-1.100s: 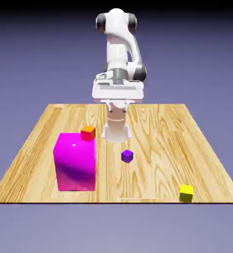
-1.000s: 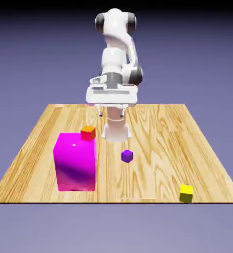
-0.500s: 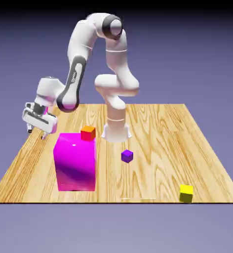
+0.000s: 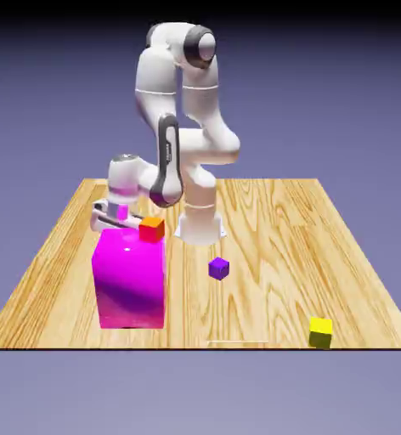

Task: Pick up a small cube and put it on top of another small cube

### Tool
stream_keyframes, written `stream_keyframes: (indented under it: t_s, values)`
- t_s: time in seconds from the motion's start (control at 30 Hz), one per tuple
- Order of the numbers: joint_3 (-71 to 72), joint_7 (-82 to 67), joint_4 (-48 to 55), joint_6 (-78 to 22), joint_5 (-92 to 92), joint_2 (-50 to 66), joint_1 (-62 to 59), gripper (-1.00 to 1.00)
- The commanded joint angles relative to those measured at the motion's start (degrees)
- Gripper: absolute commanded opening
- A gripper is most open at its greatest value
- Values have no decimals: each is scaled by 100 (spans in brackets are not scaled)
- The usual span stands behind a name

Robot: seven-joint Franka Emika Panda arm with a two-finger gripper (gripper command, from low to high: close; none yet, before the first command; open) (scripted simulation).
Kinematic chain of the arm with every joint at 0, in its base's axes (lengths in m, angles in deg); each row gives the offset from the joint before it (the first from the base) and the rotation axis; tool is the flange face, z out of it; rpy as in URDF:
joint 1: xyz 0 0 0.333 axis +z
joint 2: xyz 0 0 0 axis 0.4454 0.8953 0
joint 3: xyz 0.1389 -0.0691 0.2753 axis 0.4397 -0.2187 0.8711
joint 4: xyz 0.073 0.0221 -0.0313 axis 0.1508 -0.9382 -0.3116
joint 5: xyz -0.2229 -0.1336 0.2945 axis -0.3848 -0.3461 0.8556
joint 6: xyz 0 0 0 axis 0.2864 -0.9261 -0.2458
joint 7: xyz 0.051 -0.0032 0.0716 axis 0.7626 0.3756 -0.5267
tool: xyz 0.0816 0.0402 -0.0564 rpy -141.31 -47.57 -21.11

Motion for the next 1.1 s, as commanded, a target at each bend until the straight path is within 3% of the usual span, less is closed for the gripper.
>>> stream_keyframes:
  t_s: [0.0,0.57,0.6,1.07]
  values:
    - [57,196,32,70,-249,95,-108,0]
    - [1013,3480,560,1237,-4427,1685,-2056,0]
    - [1013,3480,560,1237,-4428,1685,-2056,-100]
    - [272,936,151,333,-1191,453,-547,-100]
